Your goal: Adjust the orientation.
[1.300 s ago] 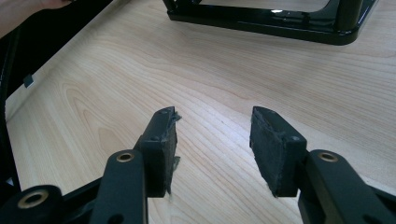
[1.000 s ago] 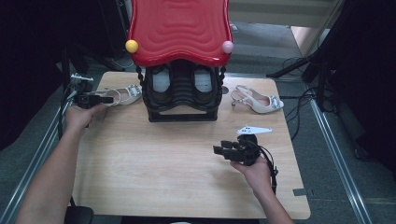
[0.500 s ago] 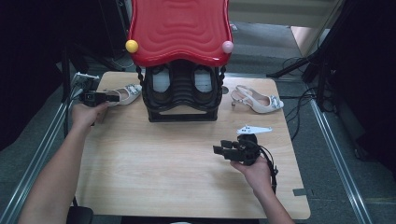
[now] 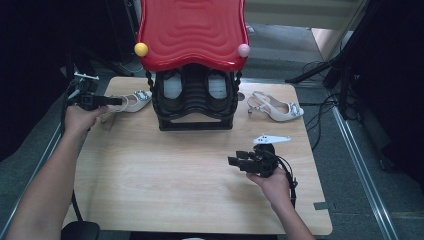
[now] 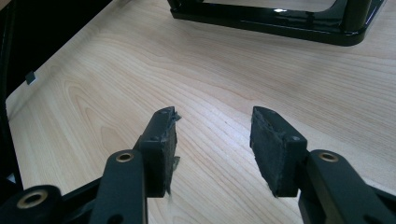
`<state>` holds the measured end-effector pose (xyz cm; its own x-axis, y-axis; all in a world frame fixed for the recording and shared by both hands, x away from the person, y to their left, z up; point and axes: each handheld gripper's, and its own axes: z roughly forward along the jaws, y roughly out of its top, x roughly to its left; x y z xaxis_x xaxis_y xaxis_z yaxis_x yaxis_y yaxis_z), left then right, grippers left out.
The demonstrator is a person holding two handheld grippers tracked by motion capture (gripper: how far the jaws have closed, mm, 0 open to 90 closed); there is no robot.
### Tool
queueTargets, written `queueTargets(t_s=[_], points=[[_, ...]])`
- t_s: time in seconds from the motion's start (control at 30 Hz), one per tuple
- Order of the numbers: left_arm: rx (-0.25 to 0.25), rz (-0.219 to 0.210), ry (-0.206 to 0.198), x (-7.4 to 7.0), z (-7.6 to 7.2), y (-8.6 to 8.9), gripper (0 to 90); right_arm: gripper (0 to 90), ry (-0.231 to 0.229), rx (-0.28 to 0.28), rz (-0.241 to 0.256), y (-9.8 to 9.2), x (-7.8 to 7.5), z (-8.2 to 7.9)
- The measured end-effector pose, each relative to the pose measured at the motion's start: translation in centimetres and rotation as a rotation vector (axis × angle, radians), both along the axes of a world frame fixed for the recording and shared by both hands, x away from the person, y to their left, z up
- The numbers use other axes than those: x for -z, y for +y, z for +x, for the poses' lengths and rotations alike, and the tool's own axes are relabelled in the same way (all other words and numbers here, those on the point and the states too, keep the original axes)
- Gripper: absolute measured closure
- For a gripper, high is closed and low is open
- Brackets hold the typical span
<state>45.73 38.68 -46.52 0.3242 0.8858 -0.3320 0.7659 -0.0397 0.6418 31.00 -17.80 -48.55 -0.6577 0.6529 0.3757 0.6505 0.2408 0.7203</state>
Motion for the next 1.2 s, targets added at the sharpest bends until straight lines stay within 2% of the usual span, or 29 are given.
queueTargets(t_s=[0.03,0.1,0.13,0.2,0.27,0.33,0.4,0.53,0.67,0.8,0.83,0.87,0.93,1.0,1.03,1.2], points=[[-0.009,0.003,-0.008,0.1,0.0,0.2,60.5,52.2,0.0,-0.002,-0.003,0.0,0.0,0.0],[-0.006,-0.019,-0.014,0.1,0.1,0.5,56.1,52.2,0.003,-0.003,-0.001,0.1,0.1,0.0],[-0.013,-0.014,-0.017,0.1,0.2,0.6,52.8,52.2,0.005,-0.003,-0.003,0.1,0.1,0.0],[-0.002,-0.021,-0.032,-0.2,0.3,0.6,49.1,52.2,0.002,-0.006,-0.007,0.2,0.1,0.0],[0.008,-0.023,-0.045,-0.5,0.5,0.5,47.6,52.2,0.003,-0.006,-0.008,0.2,0.1,0.0],[0.011,-0.004,-0.054,-0.8,0.7,0.3,47.7,52.2,0.004,-0.006,-0.006,0.2,0.2,0.0],[0.017,-0.025,-0.057,-0.9,0.8,0.2,48.1,52.2,0.009,-0.004,-0.005,0.1,0.2,0.0],[0.03,0.009,-0.005,0.2,1.0,0.1,48.1,52.3,0.009,-0.008,-0.009,0.2,0.2,0.0],[0.041,0.001,-0.002,1.1,0.8,0.6,50.0,52.3,0.006,-0.005,-0.005,0.1,0.2,0.0],[0.052,0.01,0.007,2.1,0.6,0.6,51.1,52.3,0.006,-0.005,-0.002,0.1,0.2,0.0],[0.053,0.025,0.008,2.2,0.6,0.6,51.6,52.3,0.006,-0.005,-0.002,0.1,0.2,0.0],[0.048,0.044,-0.009,2.2,0.5,0.5,53.9,52.3,0.006,-0.005,-0.002,0.1,0.2,0.0],[0.061,0.069,-0.011,2.3,0.5,0.4,60.7,52.3,0.006,-0.004,-0.002,0.1,0.2,0.1],[0.082,0.071,-0.025,2.3,0.4,0.3,69.2,52.3,0.005,-0.004,0.0,0.0,0.1,0.1],[0.075,0.063,-0.03,2.3,0.4,0.1,74.3,52.3,0.005,-0.002,0.0,0.0,0.1,0.0],[0.072,0.069,-0.004,2.0,0.4,-0.3,81.9,52.3,0.008,0.007,0.004,-0.2,0.1,0.1]])
